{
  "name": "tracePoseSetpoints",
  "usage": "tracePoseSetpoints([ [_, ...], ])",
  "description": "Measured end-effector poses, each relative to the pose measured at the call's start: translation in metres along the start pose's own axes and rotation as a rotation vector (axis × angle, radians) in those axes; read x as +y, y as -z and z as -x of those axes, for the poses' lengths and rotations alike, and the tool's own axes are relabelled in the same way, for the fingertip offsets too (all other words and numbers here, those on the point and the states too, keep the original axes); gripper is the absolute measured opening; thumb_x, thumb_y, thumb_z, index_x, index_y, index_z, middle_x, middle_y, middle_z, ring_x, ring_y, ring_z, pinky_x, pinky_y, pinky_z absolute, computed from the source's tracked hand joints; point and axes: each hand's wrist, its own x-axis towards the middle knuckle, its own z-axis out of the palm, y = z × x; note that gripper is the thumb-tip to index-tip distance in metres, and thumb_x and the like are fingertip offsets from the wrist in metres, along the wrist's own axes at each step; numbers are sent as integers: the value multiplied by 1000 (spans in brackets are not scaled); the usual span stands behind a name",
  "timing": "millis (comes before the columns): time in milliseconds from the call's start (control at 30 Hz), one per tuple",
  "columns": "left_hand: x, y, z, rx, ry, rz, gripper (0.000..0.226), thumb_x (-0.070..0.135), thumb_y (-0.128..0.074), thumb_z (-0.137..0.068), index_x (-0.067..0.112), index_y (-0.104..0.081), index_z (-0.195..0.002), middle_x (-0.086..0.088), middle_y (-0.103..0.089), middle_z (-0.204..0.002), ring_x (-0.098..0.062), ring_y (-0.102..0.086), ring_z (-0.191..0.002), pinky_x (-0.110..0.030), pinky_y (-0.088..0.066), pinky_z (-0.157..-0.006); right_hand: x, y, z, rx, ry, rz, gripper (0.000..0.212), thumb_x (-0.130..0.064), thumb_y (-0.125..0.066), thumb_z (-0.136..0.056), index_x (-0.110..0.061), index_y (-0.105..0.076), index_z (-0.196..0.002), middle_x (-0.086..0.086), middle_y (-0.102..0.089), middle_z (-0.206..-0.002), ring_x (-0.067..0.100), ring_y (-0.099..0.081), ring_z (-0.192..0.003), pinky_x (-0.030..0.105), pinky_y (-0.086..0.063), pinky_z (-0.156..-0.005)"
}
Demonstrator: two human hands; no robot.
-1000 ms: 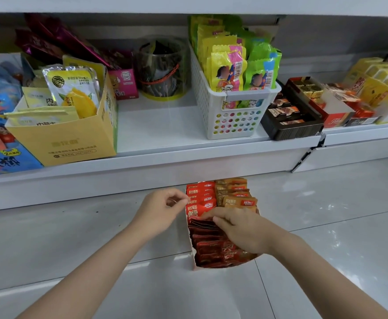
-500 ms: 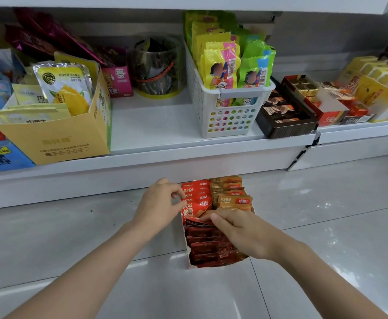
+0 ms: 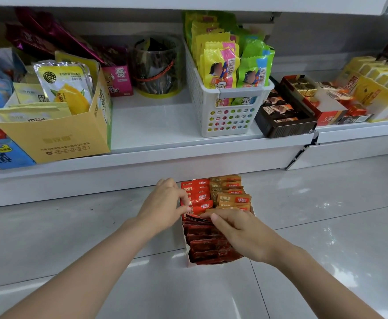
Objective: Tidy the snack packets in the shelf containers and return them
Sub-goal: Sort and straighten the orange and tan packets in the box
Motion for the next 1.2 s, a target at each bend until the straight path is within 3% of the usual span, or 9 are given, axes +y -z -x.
tracePoseSetpoints([
  [167,8,9,7,140,-89,217,10,20,-61,-97,23,-56,-88,6,-57,-106,-16,-52,-109,-29,-43,-93,0,-2,7,49,24,-80,32,-58,-46,-97,-47,-64,-121,-41,-59,-116,-16,-53,-112,2,-41,-88],
  [267,23,37,6,203,-54,563,22,17,-50,-103,28,-43,-85,17,-70,-89,-4,-64,-82,-17,-50,-71,0,-4,9,71,11,-116,21,-61,-52,-92,-56,-63,-110,-41,-61,-113,-15,-55,-110,7,-44,-92],
  [467,43,84,19,253,-66,695,21,28,-46,-104,35,-40,-85,-9,-73,-83,-34,-70,-84,-58,-56,-76,-14,5,14,329,-51,-499,75,-70,-71,-64,-37,-51,-128,-16,-67,-120,0,-68,-103,24,-57,-80],
  [567,50,90,27,214,-51,705,20,33,-49,-102,37,-42,-84,-3,-75,-82,-24,-73,-81,-56,-58,-76,-31,11,16,268,52,-586,56,-48,-72,-79,-32,-58,-130,-14,-72,-116,6,-69,-107,22,-57,-85],
  [733,52,89,33,198,32,935,12,32,-55,-99,25,-50,-91,-2,-77,-80,-18,-75,-76,-43,-63,-72,-53,12,21,219,-7,-737,39,-39,-67,-83,-21,-70,-117,4,-78,-102,23,-74,-96,44,-56,-91],
  [867,47,89,34,192,68,986,12,34,-55,-98,25,-51,-92,-1,-77,-82,-15,-75,-79,-28,-58,-61,-61,12,25,199,-8,-766,37,-39,-66,-82,-23,-72,-115,4,-78,-101,22,-75,-95,40,-56,-89],
  [1033,51,80,41,314,53,886,6,29,-56,-98,30,-52,-102,4,-73,-107,-8,-70,-96,-28,-58,-82,-66,13,23,429,-41,-718,15,-29,-67,-92,-29,-74,-105,-7,-78,-88,12,-76,-83,29,-61,-72],
  [1100,58,69,51,207,34,823,30,47,-57,-92,33,-55,-118,12,-64,-122,1,-63,-105,-14,-54,-79,-69,13,24,554,10,-632,16,-24,-65,-94,-33,-73,-106,-15,-77,-86,5,-74,-82,18,-59,-66],
  [1200,71,56,63,-58,63,1175,55,64,-55,-85,29,-58,-128,7,-71,-111,-7,-68,-101,-26,-54,-89,-76,5,25,512,169,-414,25,-34,-65,-94,-36,-72,-117,-17,-75,-100,0,-70,-95,16,-55,-79],
])
